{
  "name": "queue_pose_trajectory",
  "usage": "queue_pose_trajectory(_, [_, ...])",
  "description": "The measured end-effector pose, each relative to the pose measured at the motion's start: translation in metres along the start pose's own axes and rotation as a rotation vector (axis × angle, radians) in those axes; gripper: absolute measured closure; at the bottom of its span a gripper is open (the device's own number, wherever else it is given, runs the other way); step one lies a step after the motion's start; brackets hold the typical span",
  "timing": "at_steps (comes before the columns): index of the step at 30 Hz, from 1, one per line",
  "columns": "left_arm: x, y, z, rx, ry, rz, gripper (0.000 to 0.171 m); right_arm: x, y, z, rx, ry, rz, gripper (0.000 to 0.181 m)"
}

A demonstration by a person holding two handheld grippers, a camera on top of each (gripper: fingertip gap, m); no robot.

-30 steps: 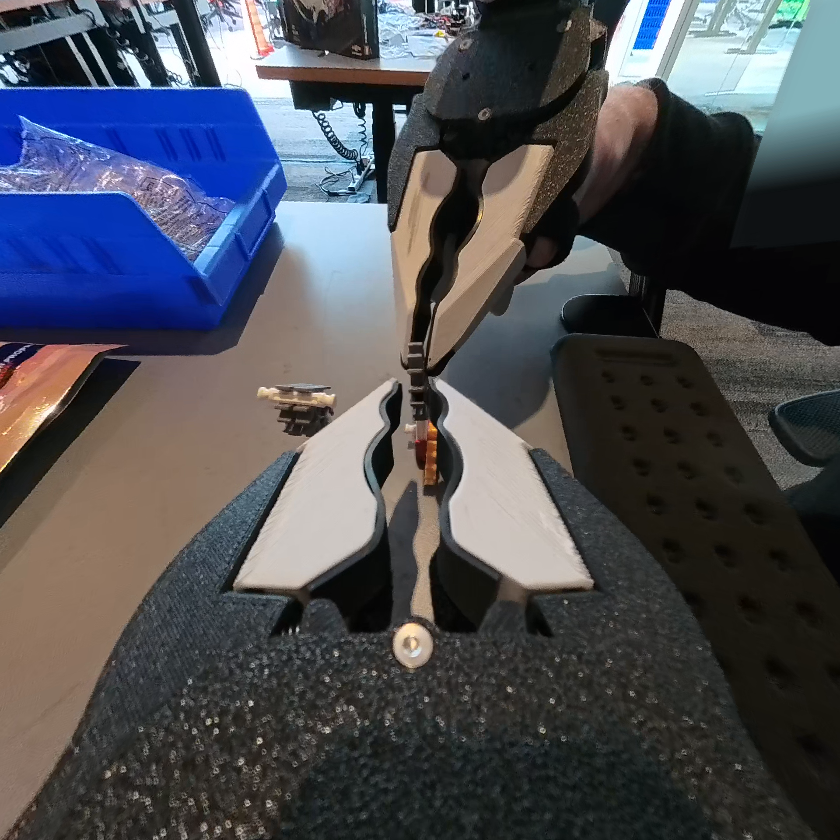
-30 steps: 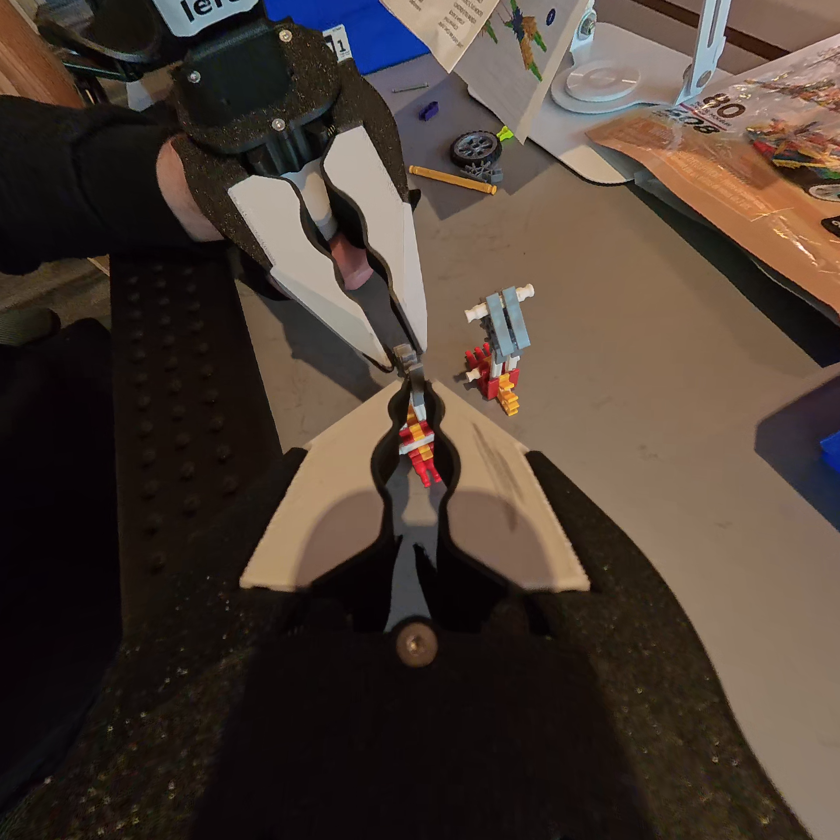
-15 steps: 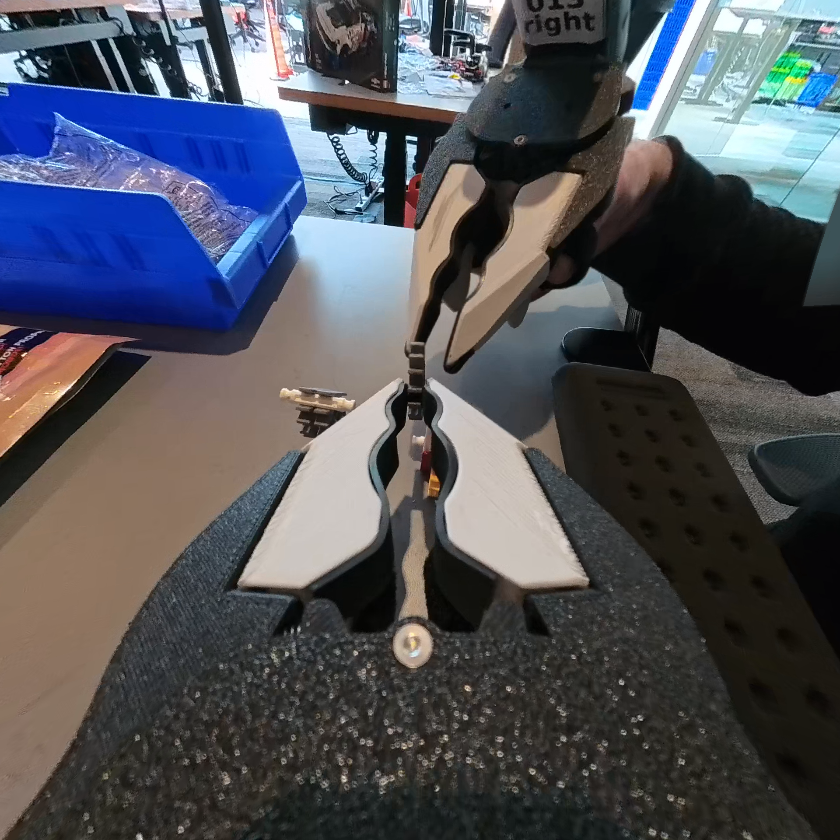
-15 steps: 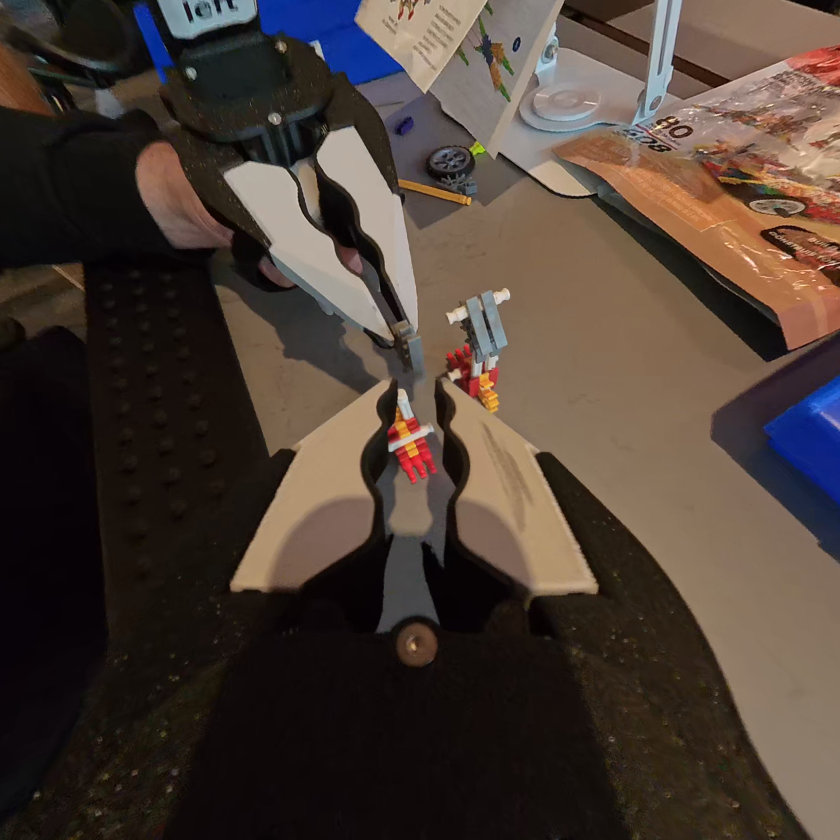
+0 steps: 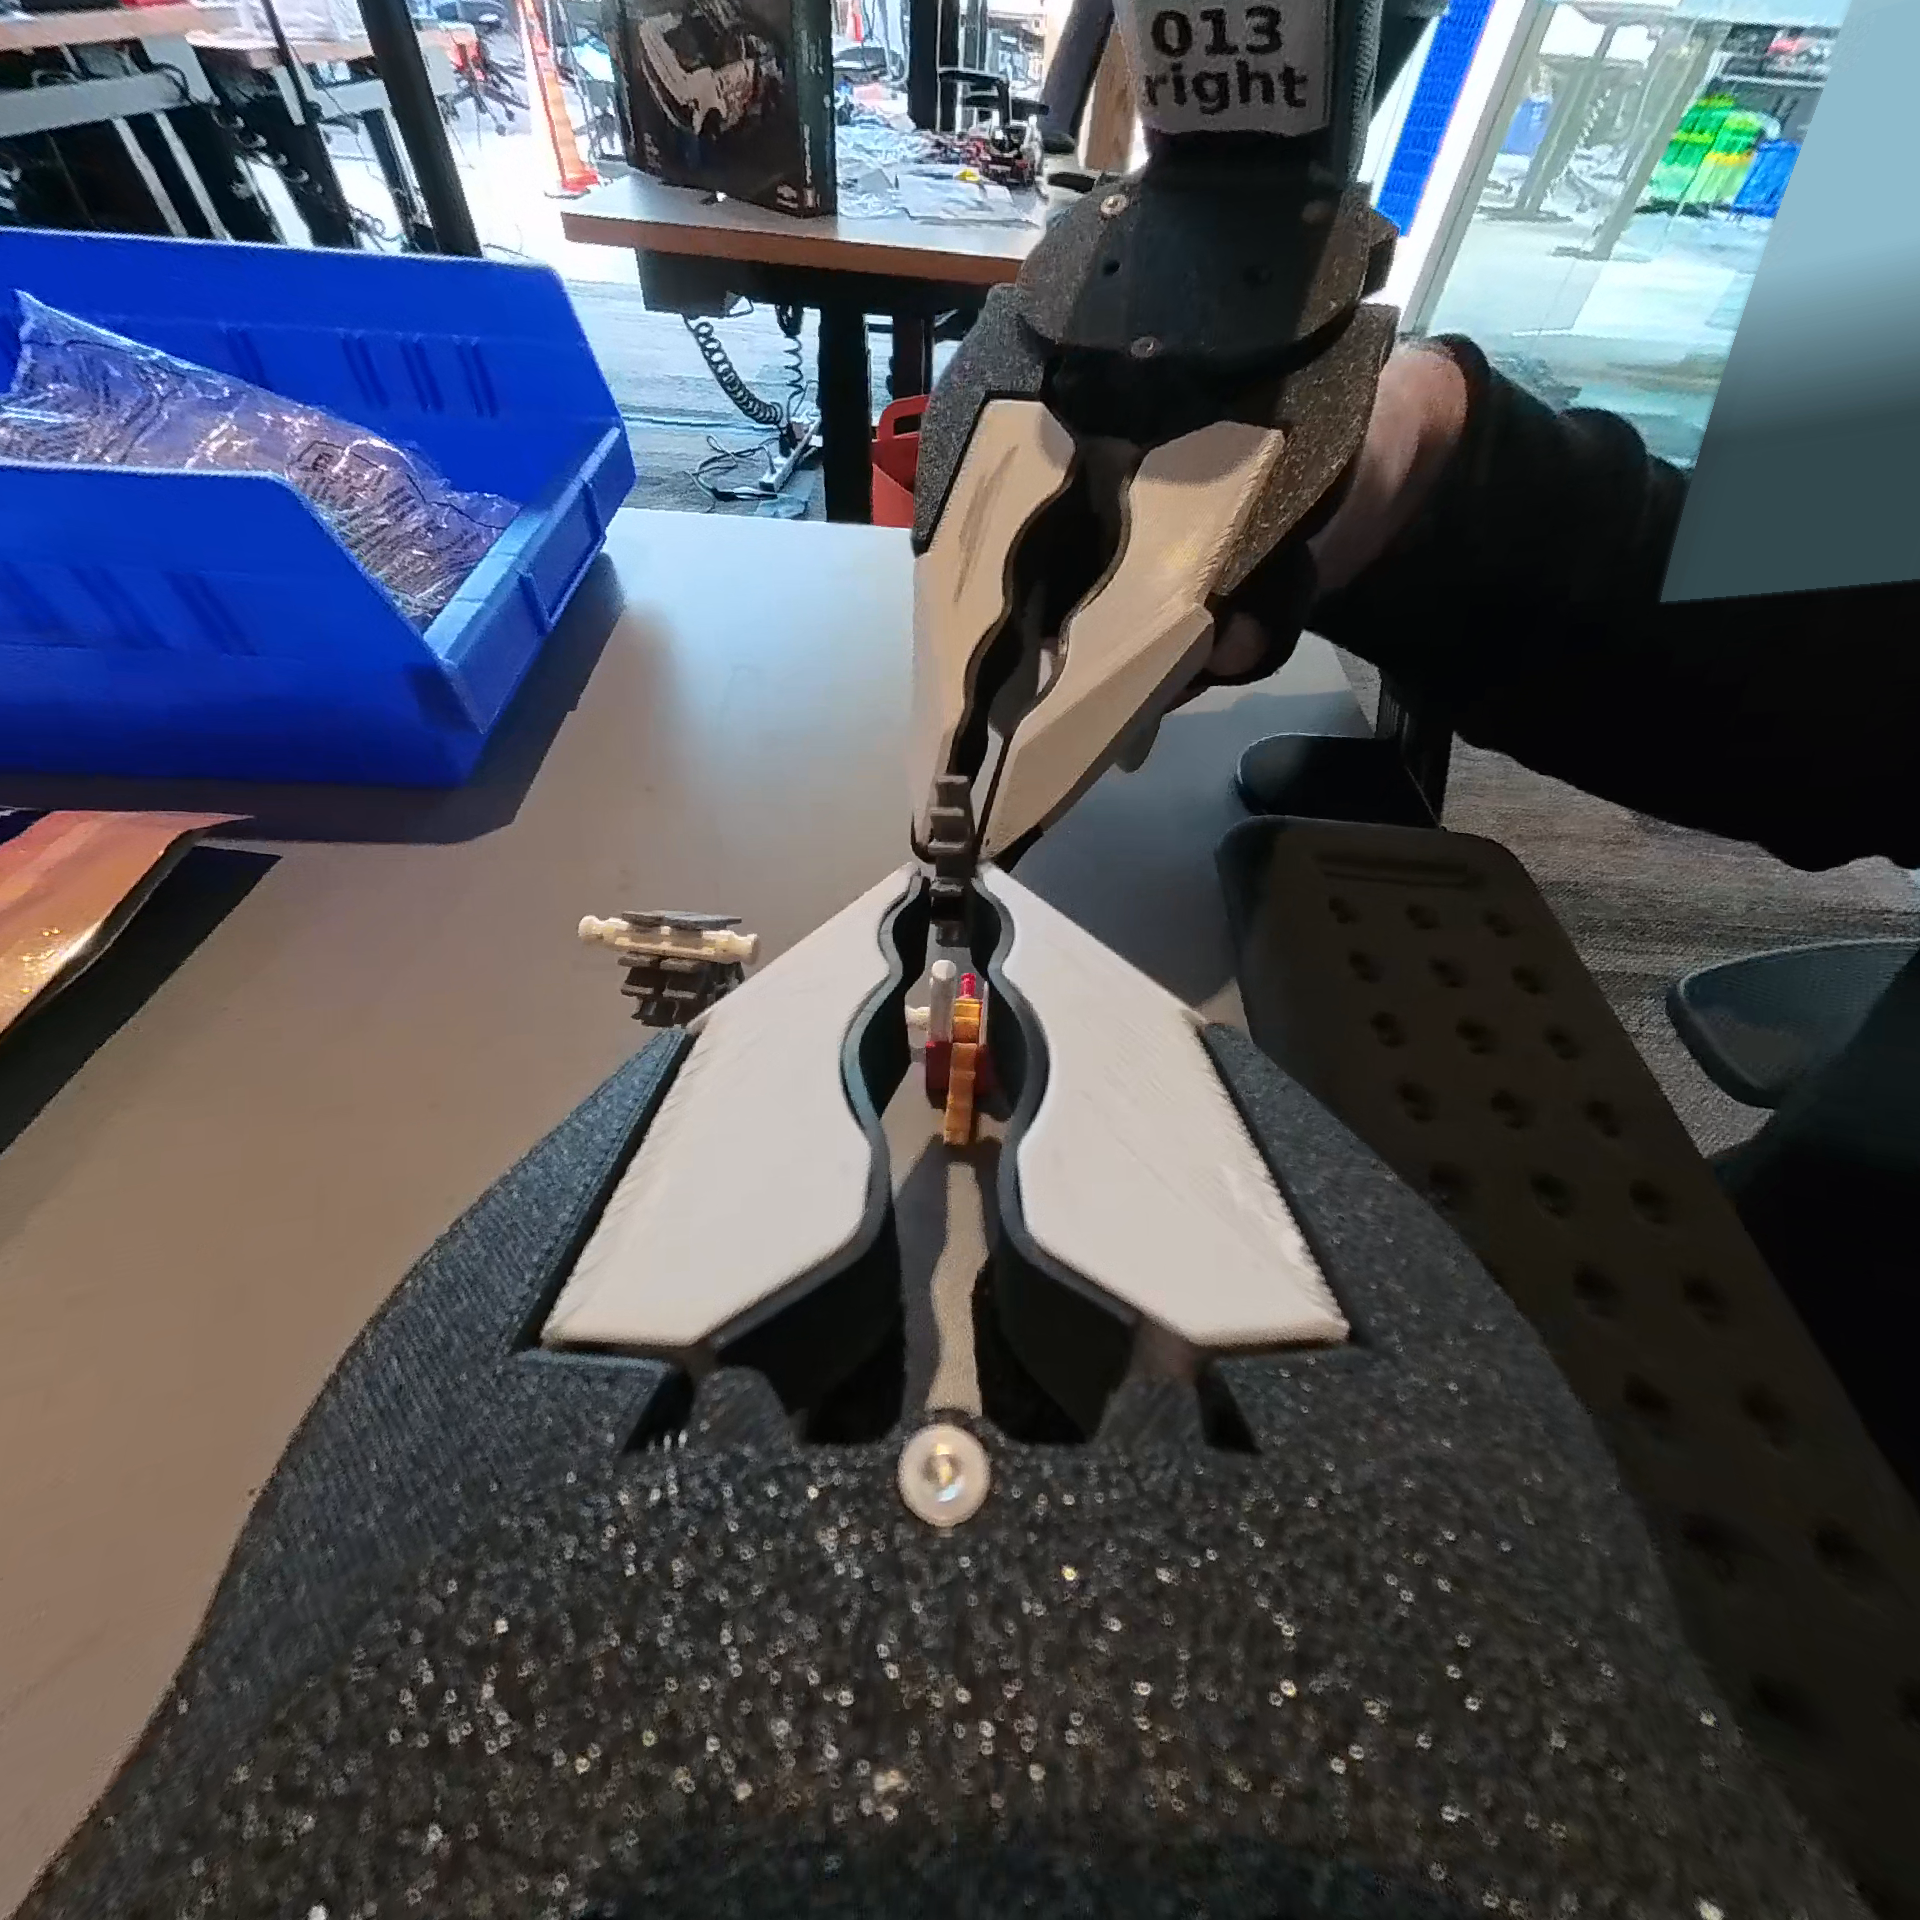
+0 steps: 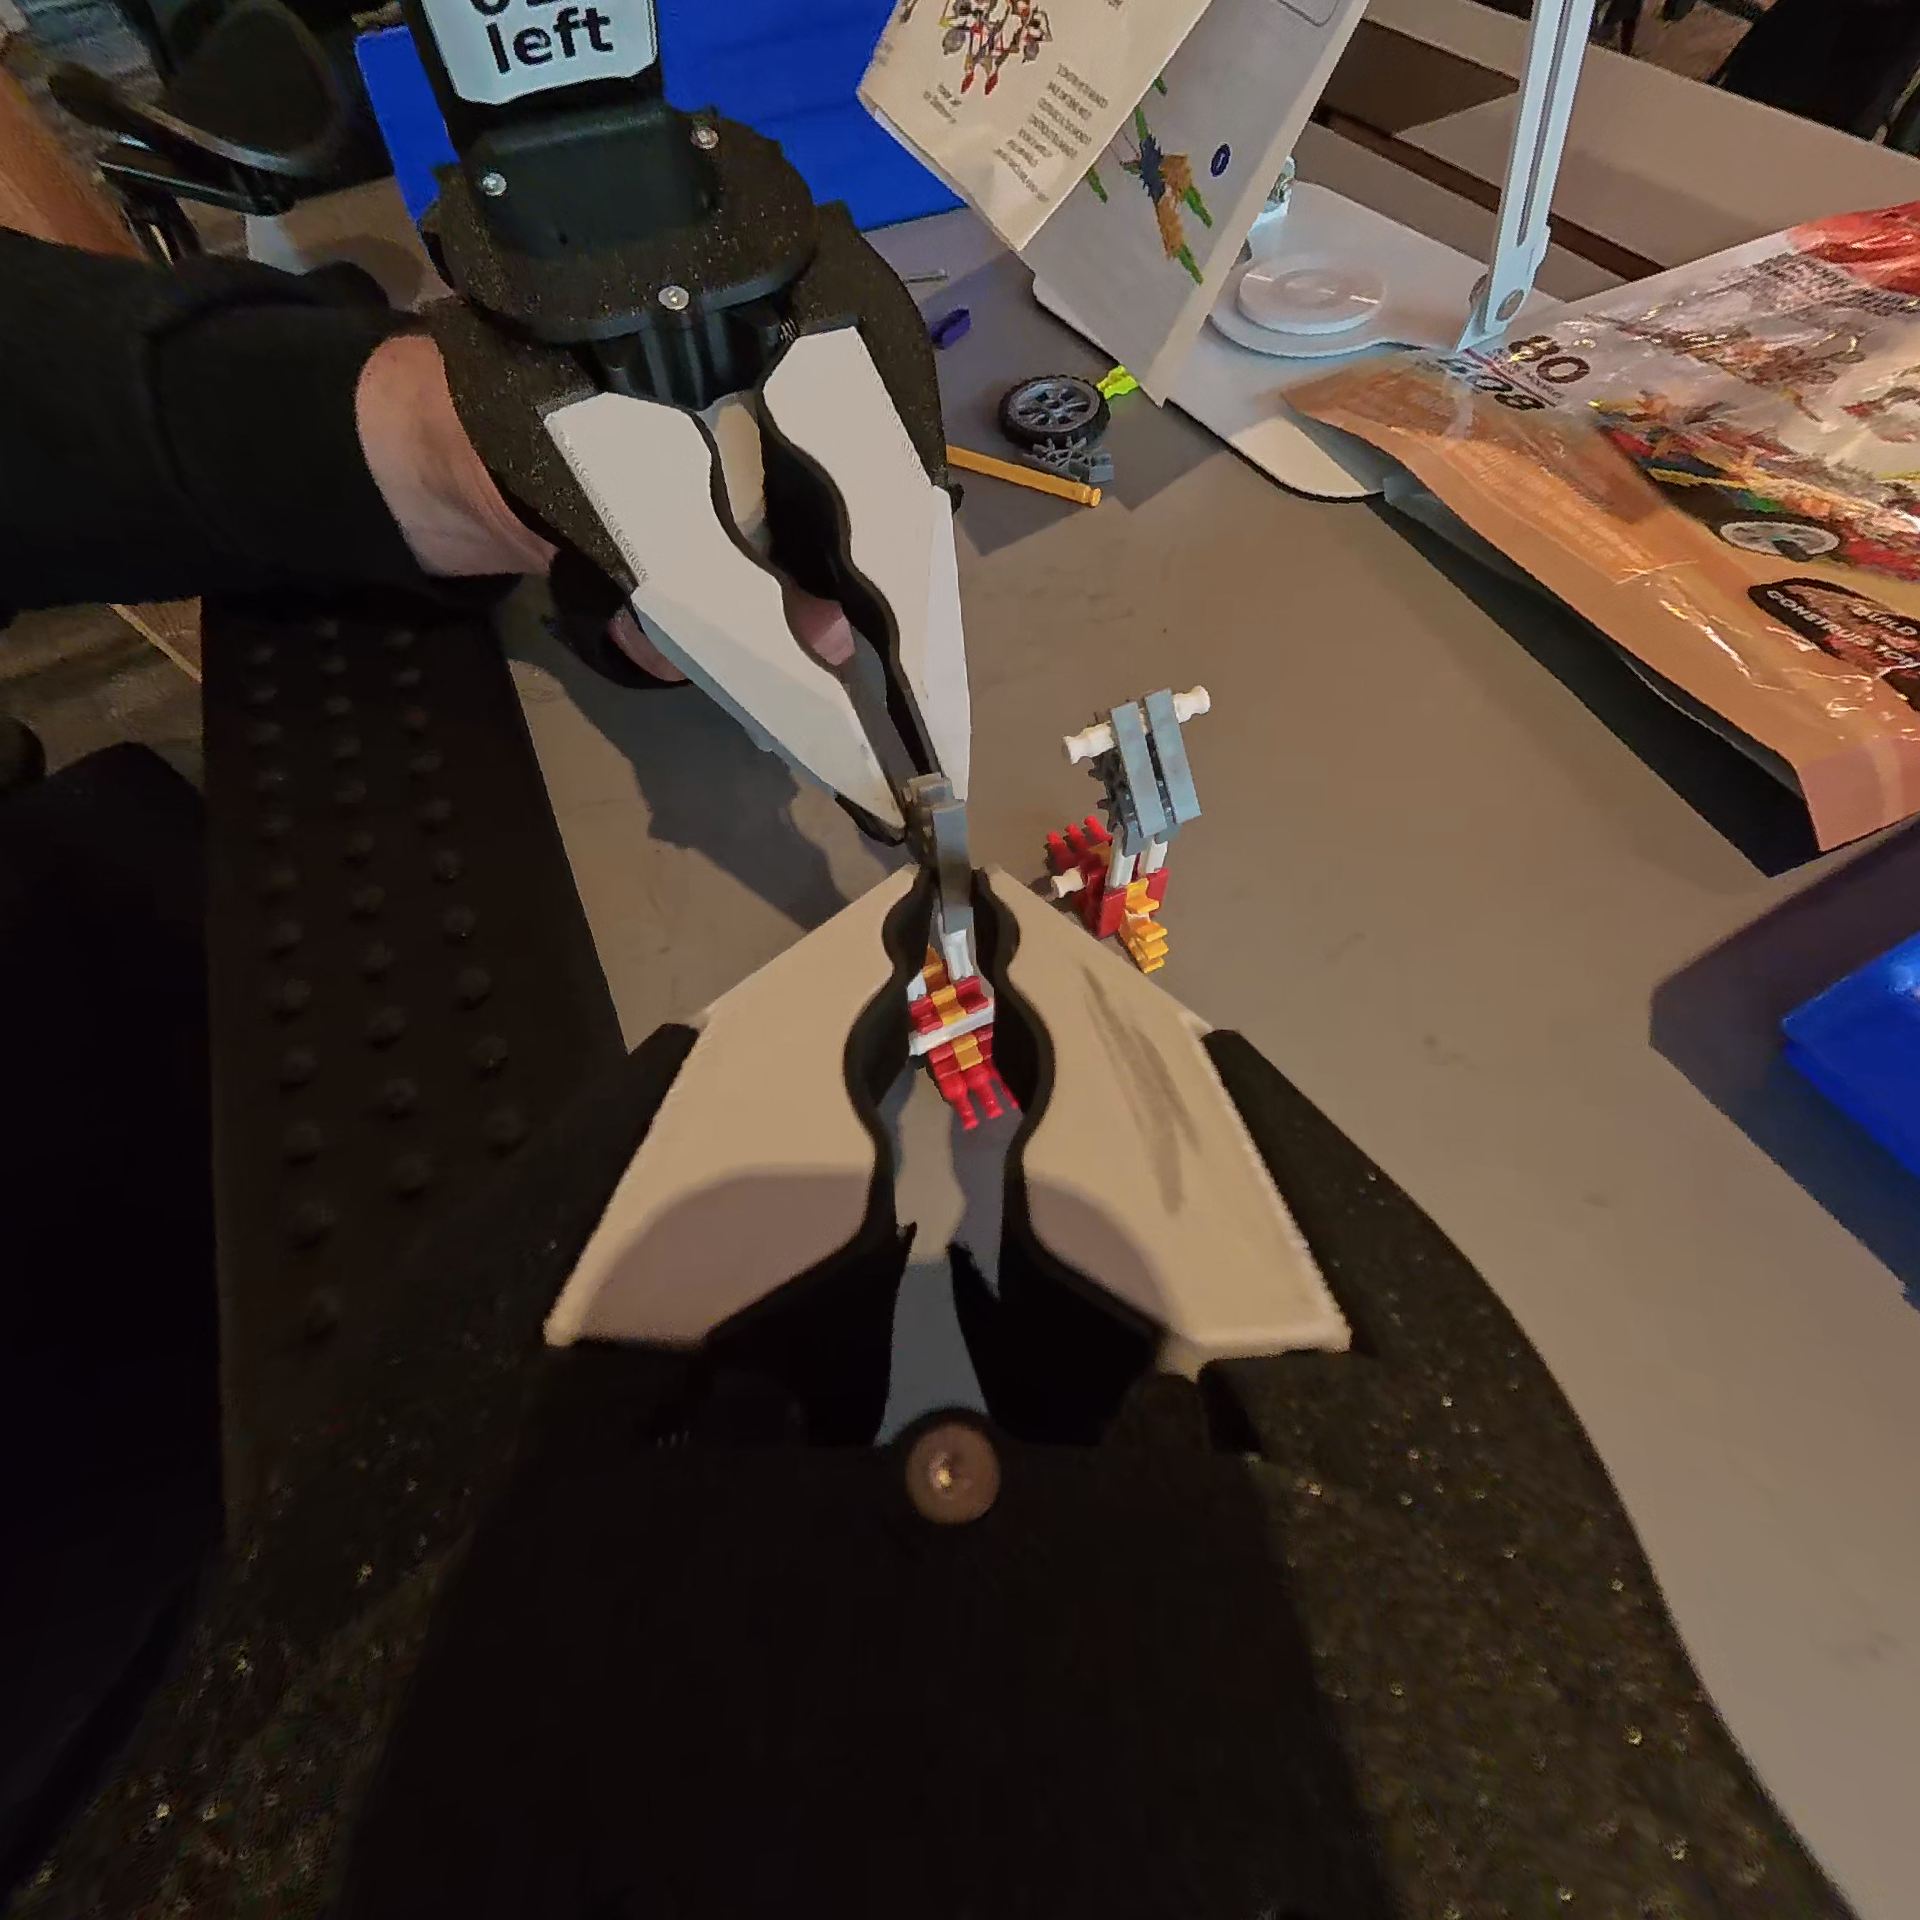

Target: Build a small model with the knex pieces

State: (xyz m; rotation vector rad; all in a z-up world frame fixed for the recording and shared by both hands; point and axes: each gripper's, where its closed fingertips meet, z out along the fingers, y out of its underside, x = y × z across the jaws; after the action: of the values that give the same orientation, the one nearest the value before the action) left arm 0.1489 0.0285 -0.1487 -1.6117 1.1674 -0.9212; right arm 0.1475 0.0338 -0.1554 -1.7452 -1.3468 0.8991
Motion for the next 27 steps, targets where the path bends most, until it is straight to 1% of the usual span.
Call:
queue_pose_trajectory(3, [-0.001, 0.000, 0.000, -0.008, -0.012, 0.006, 0.165, 0.001, -0.002, -0.001, -0.007, 0.018, -0.019, 0.174])
queue_pose_trajectory(5, [-0.005, -0.003, -0.001, 0.000, -0.041, 0.006, 0.166, 0.006, -0.005, -0.001, -0.009, 0.068, -0.042, 0.173])
queue_pose_trajectory(7, [-0.010, -0.005, -0.003, 0.008, -0.061, -0.029, 0.166, 0.015, -0.007, -0.005, -0.029, 0.173, -0.099, 0.165])
queue_pose_trajectory(9, [-0.012, -0.009, -0.004, 0.033, -0.059, -0.099, 0.166, 0.018, -0.009, -0.011, -0.057, 0.279, -0.200, 0.155])
queue_pose_trajectory(11, [-0.018, -0.014, -0.006, 0.055, -0.087, -0.145, 0.166, 0.012, -0.013, -0.016, -0.062, 0.351, -0.286, 0.155])
queue_pose_trajectory(13, [-0.016, -0.019, -0.006, 0.081, -0.069, -0.195, 0.166, 0.009, -0.017, -0.019, -0.063, 0.456, -0.348, 0.154])
queue_pose_trajectory(15, [-0.013, -0.025, -0.004, 0.102, -0.058, -0.237, 0.166, 0.010, -0.021, -0.019, -0.045, 0.576, -0.380, 0.146])
queue_pose_trajectory(17, [-0.007, -0.033, -0.001, 0.131, -0.033, -0.276, 0.166, 0.004, -0.026, -0.015, 0.004, 0.658, -0.400, 0.143])
queue_pose_trajectory(18, [-0.006, -0.036, 0.000, 0.142, -0.039, -0.292, 0.166, 0.005, -0.028, -0.015, 0.010, 0.729, -0.418, 0.142])
queue_pose_trajectory(20, [-0.005, -0.039, 0.002, 0.170, -0.032, -0.344, 0.166, 0.009, -0.030, -0.018, 0.007, 0.841, -0.463, 0.142])
queue_pose_trajectory(22, [-0.004, -0.043, 0.002, 0.203, -0.006, -0.399, 0.166, 0.009, -0.034, -0.020, 0.030, 0.881, -0.460, 0.142])
queue_pose_trajectory(23, [-0.002, -0.045, 0.002, 0.220, 0.011, -0.421, 0.166, 0.011, -0.036, -0.022, 0.035, 0.910, -0.474, 0.145])
queue_pose_trajectory(25, [0.003, -0.049, 0.004, 0.242, 0.054, -0.465, 0.166, 0.014, -0.041, -0.026, 0.024, 0.963, -0.534, 0.149])
queue_pose_trajectory(26, [0.004, -0.048, 0.005, 0.239, 0.065, -0.476, 0.165, 0.016, -0.042, -0.027, 0.021, 0.979, -0.557, 0.155])
queue_pose_trajectory(27, [0.004, -0.049, 0.005, 0.242, 0.069, -0.483, 0.165, 0.016, -0.043, -0.027, 0.015, 0.978, -0.582, 0.156])
